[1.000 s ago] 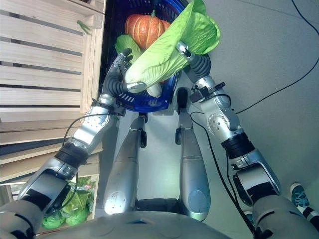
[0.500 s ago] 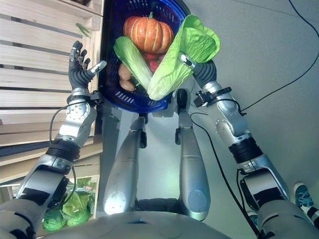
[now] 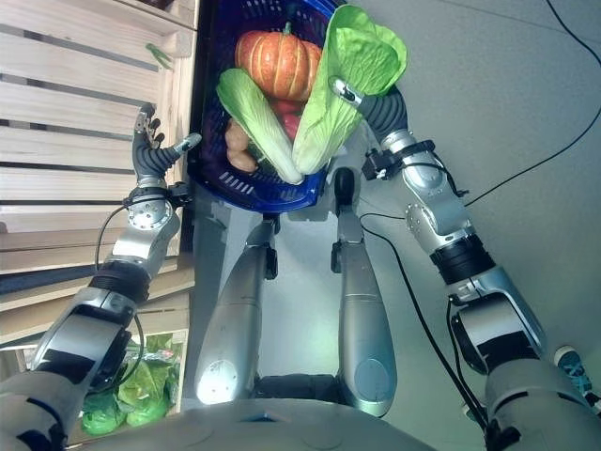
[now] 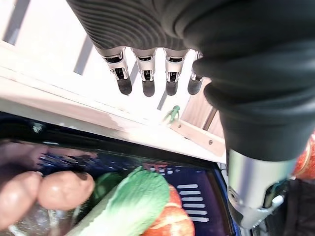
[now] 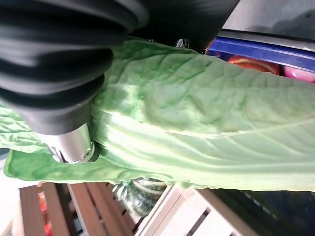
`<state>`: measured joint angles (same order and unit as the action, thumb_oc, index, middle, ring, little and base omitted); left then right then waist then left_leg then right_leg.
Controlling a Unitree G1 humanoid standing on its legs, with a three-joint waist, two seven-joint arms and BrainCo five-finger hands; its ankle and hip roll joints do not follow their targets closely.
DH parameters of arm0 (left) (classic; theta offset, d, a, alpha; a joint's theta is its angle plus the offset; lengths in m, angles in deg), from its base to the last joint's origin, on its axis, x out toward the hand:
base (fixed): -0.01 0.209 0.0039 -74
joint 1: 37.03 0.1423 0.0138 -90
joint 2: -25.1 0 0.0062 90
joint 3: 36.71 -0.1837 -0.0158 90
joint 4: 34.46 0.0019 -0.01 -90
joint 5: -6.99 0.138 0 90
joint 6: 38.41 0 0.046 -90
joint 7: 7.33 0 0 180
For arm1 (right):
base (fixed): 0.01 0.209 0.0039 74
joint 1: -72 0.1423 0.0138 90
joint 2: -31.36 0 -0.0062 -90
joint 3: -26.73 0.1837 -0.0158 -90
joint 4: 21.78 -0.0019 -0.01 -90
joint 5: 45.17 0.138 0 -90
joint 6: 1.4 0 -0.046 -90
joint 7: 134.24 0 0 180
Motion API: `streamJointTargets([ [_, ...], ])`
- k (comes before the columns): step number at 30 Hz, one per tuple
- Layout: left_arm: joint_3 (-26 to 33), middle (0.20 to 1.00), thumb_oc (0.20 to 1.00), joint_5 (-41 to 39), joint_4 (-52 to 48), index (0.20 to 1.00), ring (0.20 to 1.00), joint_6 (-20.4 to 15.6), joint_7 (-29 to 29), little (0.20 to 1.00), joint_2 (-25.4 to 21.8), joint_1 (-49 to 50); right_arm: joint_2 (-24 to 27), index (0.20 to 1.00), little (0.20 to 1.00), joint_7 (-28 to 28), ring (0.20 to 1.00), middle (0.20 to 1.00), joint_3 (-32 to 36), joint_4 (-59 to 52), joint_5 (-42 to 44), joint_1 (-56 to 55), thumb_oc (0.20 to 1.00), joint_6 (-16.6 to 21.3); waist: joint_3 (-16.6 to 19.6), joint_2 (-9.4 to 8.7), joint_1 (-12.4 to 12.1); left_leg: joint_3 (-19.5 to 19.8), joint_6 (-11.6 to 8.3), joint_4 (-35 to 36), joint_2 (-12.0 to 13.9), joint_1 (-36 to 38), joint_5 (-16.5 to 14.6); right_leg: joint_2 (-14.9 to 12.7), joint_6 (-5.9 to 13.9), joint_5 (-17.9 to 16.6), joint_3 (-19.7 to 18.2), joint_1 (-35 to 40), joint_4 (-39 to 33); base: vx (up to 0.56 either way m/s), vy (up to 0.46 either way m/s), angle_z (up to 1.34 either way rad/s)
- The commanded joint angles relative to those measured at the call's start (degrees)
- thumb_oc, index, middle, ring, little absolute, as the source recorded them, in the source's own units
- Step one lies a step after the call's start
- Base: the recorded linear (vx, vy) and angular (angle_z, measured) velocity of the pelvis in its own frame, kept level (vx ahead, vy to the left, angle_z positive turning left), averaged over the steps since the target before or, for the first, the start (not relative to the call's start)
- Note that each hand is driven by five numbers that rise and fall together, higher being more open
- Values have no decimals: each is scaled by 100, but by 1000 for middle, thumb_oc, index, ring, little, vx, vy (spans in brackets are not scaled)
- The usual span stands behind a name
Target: Pick up fruits and vegetables into the basket
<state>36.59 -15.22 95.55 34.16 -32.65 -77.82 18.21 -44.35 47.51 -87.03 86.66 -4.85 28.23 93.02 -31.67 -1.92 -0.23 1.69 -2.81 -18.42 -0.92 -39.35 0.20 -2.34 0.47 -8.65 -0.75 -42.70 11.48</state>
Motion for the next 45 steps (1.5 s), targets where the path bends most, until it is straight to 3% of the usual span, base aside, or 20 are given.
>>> streamJointTargets([
  [1, -19, 1000, 1000, 167, 147, 1000, 1000, -128, 106, 1000, -207, -42, 20, 200, 200, 183, 200, 200, -207, 143, 38, 519, 200, -80, 188, 343, -142, 96, 20, 318, -320, -100, 254, 125, 264, 960, 638, 160, 736, 34, -10, 4],
  [9, -420, 1000, 1000, 78, 435, 1000, 1000, -393, 385, 1000, -51, -259, -236, 200, 200, 370, 200, 200, -675, 2114, 249, 1857, 200, -652, 188, 580, -469, 237, 48, 80, -421, -268, 189, 21, 188, 1046, 789, 9, 979, 38, 3, 6],
  [13, -683, 1000, 1000, 82, 441, 1000, 1000, -622, 399, 1000, 103, -318, -341, 200, 200, 168, 200, 200, -685, 3333, 95, 2357, 200, -810, 188, 729, -646, 328, 87, -56, -501, -414, 165, -27, 162, 1093, 853, -136, 1138, 38, 14, 16],
  [20, -968, 1000, 1000, 79, 253, 1000, 1000, -778, 350, 1000, 145, -400, -381, 200, 200, -60, 200, 200, -620, 4287, -80, 2654, 200, -758, 188, 874, -789, 419, 144, -193, -581, -624, 139, -51, 160, 1131, 885, -363, 1322, 31, 13, 10],
  [26, -1066, 1000, 1000, 5, 61, 1000, 1000, -799, 289, 1000, 169, -404, -392, 200, 200, 222, 200, 200, -499, 4879, 10, 2790, 200, -890, 188, 970, -878, 442, 181, -297, -615, -815, 125, -68, 169, 1160, 893, -567, 1477, 17, 10, 8],
  [27, -1078, 1000, 1000, 7, 38, 1000, 1000, -794, 266, 1000, 178, -401, -390, 435, 435, 276, 435, 435, -478, 4926, 39, 2802, 435, -897, 188, 979, -884, 441, 184, -302, -616, -833, 126, -66, 168, 1163, 891, -583, 1486, 0, 0, 0],
  [28, -1097, 1000, 1000, 15, -14, 1000, 1000, -772, 230, 1000, 185, -402, -377, 1000, 1000, 346, 1000, 1000, -431, 4982, 70, 2825, 1000, -901, 188, 993, -892, 447, 190, -303, -623, -858, 128, -64, 171, 1165, 888, -613, 1499, 0, 0, 0],
  [45, -1206, 1000, 1000, 147, -345, 1000, 1000, -729, -27, 1000, 284, -268, -334, 1000, 1000, 767, 1000, 1000, -308, 5276, -207, 2944, 1000, -942, 188, 1101, -933, 453, 207, -321, -656, -952, 155, -63, 184, 1149, 878, -761, 1593, 8, 4, 2],
])
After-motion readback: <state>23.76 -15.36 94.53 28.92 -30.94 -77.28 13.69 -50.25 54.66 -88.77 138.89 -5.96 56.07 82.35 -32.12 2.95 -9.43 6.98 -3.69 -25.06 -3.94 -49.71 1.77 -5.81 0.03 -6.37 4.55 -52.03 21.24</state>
